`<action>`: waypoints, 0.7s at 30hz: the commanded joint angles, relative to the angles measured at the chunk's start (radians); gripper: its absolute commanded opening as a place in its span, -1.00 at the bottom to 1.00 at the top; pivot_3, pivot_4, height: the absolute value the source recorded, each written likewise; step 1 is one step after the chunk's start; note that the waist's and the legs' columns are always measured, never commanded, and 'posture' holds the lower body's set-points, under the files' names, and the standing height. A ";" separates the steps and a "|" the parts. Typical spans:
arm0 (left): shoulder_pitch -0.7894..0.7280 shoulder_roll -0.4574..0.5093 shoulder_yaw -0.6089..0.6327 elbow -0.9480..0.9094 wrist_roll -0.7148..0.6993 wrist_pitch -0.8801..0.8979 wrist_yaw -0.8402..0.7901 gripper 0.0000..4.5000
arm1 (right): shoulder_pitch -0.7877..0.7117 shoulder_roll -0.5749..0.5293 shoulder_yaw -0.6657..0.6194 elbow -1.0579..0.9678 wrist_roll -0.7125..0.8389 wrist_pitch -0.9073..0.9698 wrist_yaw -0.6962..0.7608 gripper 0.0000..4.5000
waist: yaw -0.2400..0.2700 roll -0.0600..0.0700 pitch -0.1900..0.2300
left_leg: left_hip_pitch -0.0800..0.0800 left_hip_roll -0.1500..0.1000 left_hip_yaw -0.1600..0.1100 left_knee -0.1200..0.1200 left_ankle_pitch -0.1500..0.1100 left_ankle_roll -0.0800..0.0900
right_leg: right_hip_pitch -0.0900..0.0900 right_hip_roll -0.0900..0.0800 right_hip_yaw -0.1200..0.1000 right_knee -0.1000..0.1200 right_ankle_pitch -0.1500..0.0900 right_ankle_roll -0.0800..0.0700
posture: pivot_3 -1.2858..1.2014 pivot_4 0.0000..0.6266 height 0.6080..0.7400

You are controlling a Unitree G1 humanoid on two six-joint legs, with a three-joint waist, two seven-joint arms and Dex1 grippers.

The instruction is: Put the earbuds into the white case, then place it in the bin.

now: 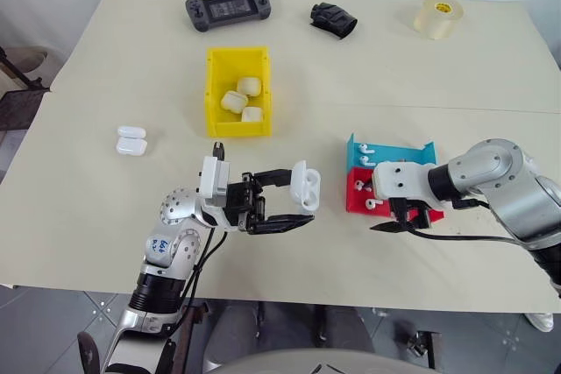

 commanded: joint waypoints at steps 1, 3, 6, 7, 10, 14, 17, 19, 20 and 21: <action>0.004 0.008 0.005 -0.043 -0.008 -0.002 0.006 0.22 | -0.011 -0.005 -0.013 -0.004 -0.032 -0.033 0.018 0.99 | 0.000 0.000 0.000 | 0.000 0.000 0.000 0.000 0.000 0.000 | 0.000 0.000 0.000 0.000 0.000 0.000 | 0.03 -0.52 1.00; 0.003 0.010 0.005 -0.044 -0.009 -0.002 0.007 0.22 | -0.008 0.001 -0.016 -0.004 -0.041 -0.036 0.022 0.99 | 0.000 0.000 0.000 | 0.000 0.000 0.000 0.000 0.000 0.000 | 0.000 0.000 0.000 0.000 0.000 0.000 | 0.03 -0.52 1.00; 0.001 0.012 0.005 -0.042 -0.008 -0.002 0.006 0.22 | -0.002 0.011 -0.012 -0.008 -0.053 -0.041 0.024 0.99 | 0.000 0.000 0.000 | 0.000 0.000 0.000 0.000 0.000 0.000 | 0.000 0.000 0.000 0.000 0.000 0.000 | 0.03 -0.52 1.00; 0.000 0.012 0.005 -0.042 -0.008 -0.002 0.006 0.22 | 0.000 0.013 -0.012 -0.009 -0.056 -0.041 0.025 0.99 | 0.000 0.000 0.000 | 0.000 0.000 0.000 0.000 0.000 0.000 | 0.000 0.000 0.000 0.000 0.000 0.000 | 0.03 -0.52 1.00; -0.001 0.015 0.006 -0.043 -0.010 -0.002 0.006 0.22 | 0.005 0.017 -0.014 -0.010 -0.062 -0.042 0.029 0.72 | 0.000 0.000 0.000 | 0.000 0.000 0.000 0.000 0.000 0.000 | 0.000 0.000 0.000 0.000 0.000 0.000 | 0.03 -0.52 1.00; -0.001 0.019 0.008 -0.044 -0.012 -0.001 0.006 0.22 | 0.013 0.018 -0.014 -0.016 -0.065 -0.038 0.041 0.13 | 0.000 0.000 0.000 | 0.000 0.000 0.000 0.000 0.000 0.000 | 0.000 0.000 0.000 0.000 0.000 0.000 | 0.03 -0.52 1.00; -0.003 0.021 0.009 -0.042 -0.013 0.000 0.006 0.22 | 0.013 0.021 -0.012 -0.017 -0.071 -0.037 0.042 -0.14 | 0.000 0.000 0.000 | 0.000 0.000 0.000 0.000 0.000 0.000 | 0.000 0.000 0.000 0.000 0.000 0.000 | 0.03 -0.52 1.00; -0.003 0.022 0.009 -0.042 -0.013 0.000 0.006 0.22 | 0.013 0.020 -0.010 -0.015 -0.075 -0.040 0.043 -0.14 | 0.000 0.000 0.000 | 0.000 0.000 0.000 0.000 0.000 0.000 | 0.000 0.000 0.000 0.000 0.000 0.000 | 0.03 -0.52 1.00; -0.004 0.022 0.010 -0.041 -0.013 -0.001 0.005 0.22 | 0.012 0.020 -0.010 -0.014 -0.077 -0.041 0.044 -0.14 | 0.000 0.000 0.000 | 0.000 0.000 0.000 0.000 0.000 0.000 | 0.000 0.000 0.000 0.000 0.000 0.000 | 0.03 -0.52 1.00; -0.004 0.022 0.010 -0.041 -0.013 -0.001 0.006 0.22 | 0.012 0.020 -0.010 -0.013 -0.078 -0.042 0.044 -0.14 | 0.000 0.000 0.000 | 0.000 0.000 0.000 0.000 0.000 0.000 | 0.000 0.000 0.000 0.000 0.000 0.000 | 0.03 -0.52 1.00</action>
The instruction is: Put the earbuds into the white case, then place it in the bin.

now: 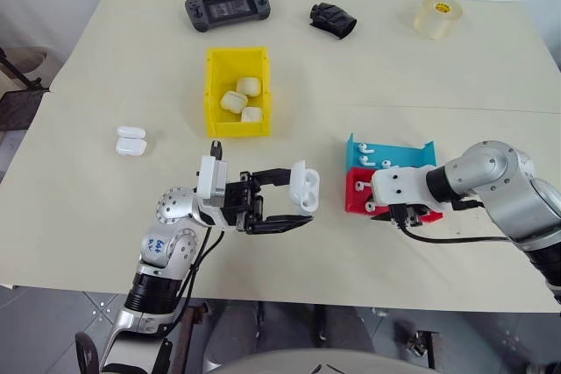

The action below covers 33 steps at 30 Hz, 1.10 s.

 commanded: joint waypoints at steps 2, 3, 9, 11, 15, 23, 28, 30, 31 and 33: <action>-0.003 0.002 0.010 -0.028 -0.012 -0.004 0.005 0.22 | 0.000 0.004 -0.009 -0.010 -0.021 -0.008 0.008 -0.14 | 0.000 0.000 0.000 | 0.000 0.000 0.000 0.000 0.000 0.000 | 0.000 0.000 0.000 0.000 0.000 0.000 | 0.03 -0.52 1.00; -0.001 0.001 0.010 -0.029 -0.012 -0.005 0.005 0.22 | -0.001 0.005 -0.009 -0.009 -0.023 -0.009 0.008 -0.14 | 0.000 0.000 0.000 | 0.000 0.000 0.000 0.000 0.000 0.000 | 0.000 0.000 0.000 0.000 0.000 0.000 | 0.03 -0.52 1.00; 0.004 0.000 0.009 -0.030 -0.011 -0.008 0.006 0.22 | -0.001 0.016 -0.008 -0.008 -0.031 -0.006 0.007 -0.14 | 0.000 0.000 0.000 | 0.001 0.000 0.000 0.000 0.000 0.000 | 0.000 0.000 0.000 0.001 0.000 0.000 | 0.03 -0.52 1.00; 0.004 0.001 0.010 -0.029 -0.011 -0.009 0.006 0.22 | 0.001 0.018 -0.008 -0.009 -0.033 -0.006 0.006 -0.14 | 0.000 0.000 0.000 | 0.001 0.000 0.000 0.000 0.000 0.000 | 0.000 0.000 0.000 0.001 0.000 0.000 | 0.03 -0.52 1.00; 0.007 0.002 0.010 -0.030 -0.011 -0.009 0.005 0.22 | 0.007 0.022 -0.009 -0.011 -0.036 -0.003 0.002 -0.53 | 0.000 0.000 0.000 | 0.001 0.000 0.000 0.000 0.000 0.000 | 0.000 0.000 0.000 0.001 0.000 0.000 | 0.03 -0.52 1.00; 0.009 0.008 0.014 -0.025 -0.012 -0.012 -0.004 0.22 | 0.019 0.026 -0.032 -0.034 -0.028 0.019 -0.013 -0.77 | 0.000 0.000 0.000 | 0.001 0.000 0.000 0.000 0.000 0.000 | 0.000 0.000 0.000 0.001 0.000 0.000 | 0.03 -0.52 1.00; 0.009 0.015 0.017 -0.020 -0.017 -0.012 -0.018 0.22 | 0.047 0.036 -0.152 -0.124 0.099 0.107 -0.022 -0.77 | 0.000 0.000 0.000 | 0.001 0.000 0.000 0.000 0.000 0.000 | 0.000 0.000 0.000 0.001 0.000 0.000 | 0.03 -0.52 1.00; 0.008 0.019 0.018 -0.013 -0.019 -0.010 -0.031 0.22 | 0.086 0.057 -0.249 -0.178 0.207 0.137 -0.026 -0.77 | 0.001 0.000 0.000 | 0.001 0.000 0.000 0.000 0.000 0.000 | 0.000 0.000 0.000 0.001 0.000 0.000 | 0.03 -0.52 1.00; 0.008 0.020 0.018 -0.010 -0.019 -0.011 -0.036 0.22 | 0.103 0.065 -0.285 -0.198 0.246 0.144 -0.027 -0.77 | 0.002 0.000 0.000 | 0.001 0.000 0.000 0.000 0.000 0.000 | 0.000 0.000 0.000 0.001 0.000 0.000 | 0.03 -0.52 1.00; 0.007 0.024 0.020 0.000 -0.020 -0.013 -0.051 0.22 | 0.147 0.083 -0.364 -0.235 0.322 0.152 -0.039 -0.77 | 0.003 0.000 0.000 | 0.001 0.000 -0.001 0.000 0.000 0.000 | 0.001 0.000 -0.001 0.001 0.000 0.000 | 0.03 -0.52 1.00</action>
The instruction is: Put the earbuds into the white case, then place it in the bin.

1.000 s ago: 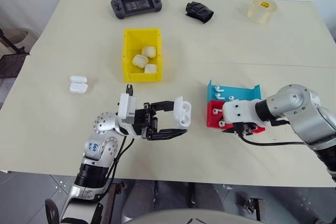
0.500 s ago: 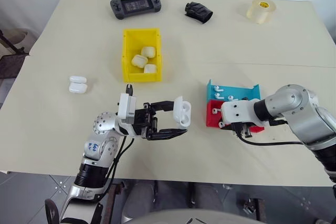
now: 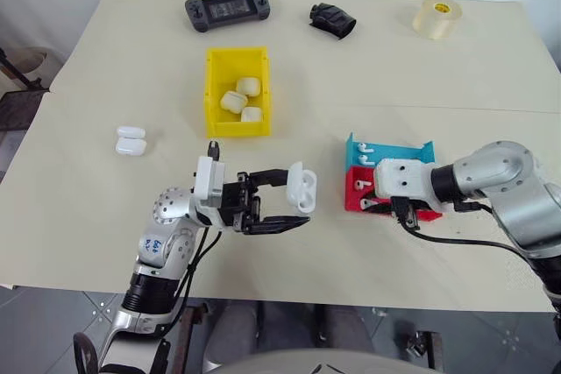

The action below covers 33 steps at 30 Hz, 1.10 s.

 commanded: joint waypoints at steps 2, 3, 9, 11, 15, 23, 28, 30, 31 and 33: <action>-0.001 0.012 0.009 0.017 -0.021 -0.006 -0.047 0.22 | 0.127 0.098 -0.279 -0.124 0.251 0.001 -0.054 -0.77 | 0.002 -0.001 0.000 | 0.000 0.000 0.000 0.000 0.000 0.000 | 0.001 0.000 0.000 0.000 0.000 0.000 | 0.03 -0.52 1.00; -0.003 0.013 0.010 0.025 -0.023 -0.006 -0.059 0.22 | 0.163 0.130 -0.336 -0.146 0.300 -0.009 -0.072 -0.77 | 0.003 -0.001 0.000 | 0.000 0.000 -0.001 0.000 0.000 0.000 | 0.001 0.000 -0.001 0.000 0.000 0.000 | 0.03 -0.52 1.00; -0.048 -0.032 0.024 0.080 -0.050 -0.002 -0.079 0.22 | 0.287 0.330 -0.499 -0.310 0.596 0.073 -0.315 -0.77 | 0.000 -0.001 0.001 | 0.000 0.000 -0.001 0.000 0.000 0.000 | 0.002 0.000 -0.001 0.003 0.000 0.001 | 0.03 -0.52 1.00; -0.057 -0.037 0.027 0.094 -0.054 -0.001 -0.094 0.22 | 0.301 0.374 -0.501 -0.351 0.651 0.074 -0.389 -0.77 | -0.001 -0.001 0.001 | 0.001 0.001 -0.001 0.000 0.000 0.000 | 0.002 0.001 -0.002 0.005 0.000 0.000 | 0.03 -0.52 1.00; -0.073 -0.040 0.031 0.118 -0.061 0.011 -0.118 0.22 | 0.299 0.515 -0.468 -0.414 0.744 0.027 -0.573 -0.77 | -0.004 -0.001 0.000 | 0.002 0.000 0.000 0.000 0.000 0.000 | 0.001 0.001 0.001 0.007 0.000 0.000 | 0.03 -0.52 1.00; -0.100 -0.063 0.030 0.126 -0.067 0.048 -0.117 0.22 | 0.312 0.647 -0.325 -0.456 0.726 -0.051 -0.720 -0.77 | -0.003 -0.001 0.000 | 0.002 -0.001 -0.001 0.000 0.000 0.000 | 0.000 0.000 0.002 0.009 0.000 0.000 | 0.03 -0.52 1.00; -0.111 -0.073 0.032 0.109 -0.075 0.076 -0.106 0.22 | 0.319 0.672 -0.230 -0.437 0.664 -0.105 -0.719 -0.77 | -0.005 -0.001 0.000 | 0.002 -0.001 0.000 -0.001 0.000 0.000 | -0.001 0.001 0.002 0.009 0.000 0.000 | 0.03 -0.52 1.00; -0.115 -0.072 0.033 0.102 -0.083 0.090 -0.107 0.22 | 0.329 0.659 -0.188 -0.419 0.610 -0.138 -0.688 -0.77 | -0.005 -0.001 0.000 | 0.002 -0.002 0.000 -0.001 0.000 0.000 | -0.001 0.001 0.002 0.009 0.000 0.000 | 0.03 -0.52 1.00; -0.117 -0.073 0.033 0.099 -0.085 0.095 -0.105 0.22 | 0.334 0.656 -0.175 -0.412 0.595 -0.152 -0.678 -0.77 | -0.005 -0.001 0.000 | 0.002 -0.002 0.000 -0.001 0.000 0.000 | -0.001 0.001 0.002 0.009 0.000 0.000 | 0.03 -0.52 1.00; -0.122 -0.074 0.033 0.084 -0.093 0.113 -0.096 0.22 | 0.344 0.657 -0.158 -0.394 0.570 -0.182 -0.661 -0.77 | -0.005 -0.001 0.000 | 0.002 -0.003 0.000 -0.001 0.000 0.000 | -0.001 0.001 0.002 0.009 0.000 0.000 | 0.03 -0.52 1.00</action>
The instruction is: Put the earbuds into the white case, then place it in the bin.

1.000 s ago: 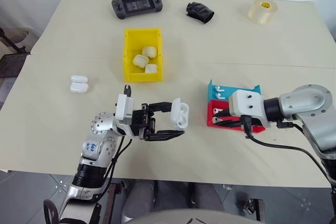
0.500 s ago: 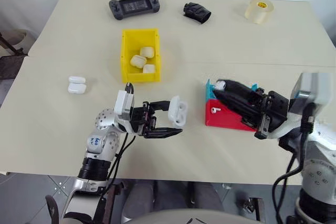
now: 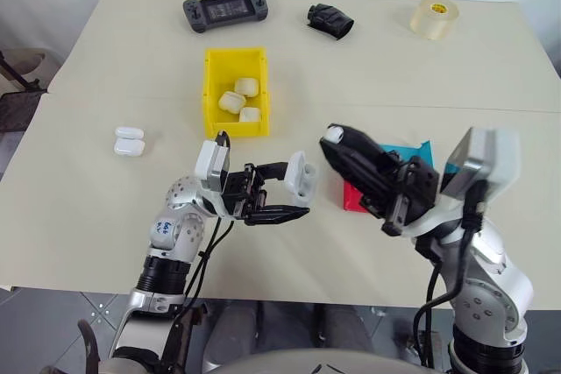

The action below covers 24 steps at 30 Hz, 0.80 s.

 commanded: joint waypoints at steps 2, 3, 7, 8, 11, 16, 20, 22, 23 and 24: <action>-0.019 -0.006 0.006 -0.071 -0.041 0.033 0.017 0.22 | 0.016 -0.005 0.037 0.019 -0.054 -0.083 0.046 -0.77 | 0.000 0.000 0.000 | 0.000 0.000 0.000 0.000 0.000 0.000 | 0.000 0.000 0.000 0.000 0.000 0.000 | 0.03 -0.52 1.00; -0.021 -0.007 0.005 -0.076 -0.044 0.039 0.021 0.22 | 0.021 -0.005 0.045 0.030 -0.067 -0.098 0.054 -0.77 | 0.000 0.000 0.000 | 0.000 0.000 0.000 0.000 0.000 0.000 | 0.000 0.000 0.000 0.000 0.000 0.000 | 0.03 -0.52 1.00; -0.030 -0.010 0.007 -0.085 -0.050 0.053 0.028 0.22 | 0.035 0.003 0.067 0.069 -0.097 -0.144 0.075 -0.77 | 0.000 0.000 0.000 | 0.000 0.000 0.000 0.000 0.000 0.000 | 0.000 0.000 0.000 0.000 0.000 0.000 | 0.03 -0.52 1.00; -0.032 -0.011 0.009 -0.084 -0.050 0.054 0.029 0.22 | 0.035 0.003 0.069 0.076 -0.102 -0.152 0.077 -0.77 | 0.000 0.000 0.000 | 0.000 0.000 0.000 0.000 0.000 0.000 | 0.000 0.000 0.000 0.000 0.000 0.000 | 0.03 -0.52 1.00; -0.036 -0.012 0.010 -0.089 -0.051 0.059 0.032 0.22 | 0.038 0.004 0.073 0.093 -0.108 -0.171 0.077 -0.77 | 0.000 0.000 0.000 | 0.000 0.000 0.000 0.000 0.000 0.000 | 0.000 0.000 0.000 0.000 0.000 0.000 | 0.03 -0.52 1.00; -0.041 -0.011 0.008 -0.109 -0.055 0.072 0.043 0.22 | 0.035 0.012 0.067 0.142 -0.113 -0.208 0.082 -0.77 | 0.000 0.000 0.000 | 0.000 0.000 0.000 0.000 0.000 0.000 | 0.000 0.000 0.000 0.000 0.000 0.000 | 0.03 -0.52 1.00; -0.044 -0.012 0.008 -0.111 -0.055 0.077 0.045 0.22 | 0.025 0.009 0.068 0.160 -0.111 -0.217 0.084 -0.77 | 0.000 0.000 0.000 | 0.000 0.001 0.000 0.000 0.000 0.000 | 0.000 0.000 0.000 0.000 0.000 0.000 | 0.03 -0.52 1.00; -0.045 -0.010 0.008 -0.110 -0.054 0.077 0.043 0.22 | 0.017 0.007 0.072 0.162 -0.106 -0.213 0.083 -0.77 | 0.000 0.000 0.000 | 0.000 0.001 0.000 0.000 0.000 0.000 | 0.000 0.000 0.000 0.000 0.000 0.000 | 0.03 -0.52 1.00; -0.045 -0.009 0.007 -0.110 -0.053 0.076 0.042 0.22 | 0.014 0.004 0.075 0.161 -0.103 -0.209 0.082 -0.77 | 0.000 0.000 0.000 | 0.000 0.001 0.000 0.000 0.000 0.000 | 0.000 0.000 0.000 0.000 0.000 0.000 | 0.03 -0.52 1.00; -0.046 -0.009 0.006 -0.108 -0.052 0.075 0.041 0.22 | 0.011 0.000 0.080 0.160 -0.102 -0.203 0.084 -0.77 | 0.000 0.000 0.000 | 0.000 0.001 0.000 0.000 0.000 0.000 | 0.000 0.000 0.000 0.000 0.000 0.000 | 0.03 -0.52 1.00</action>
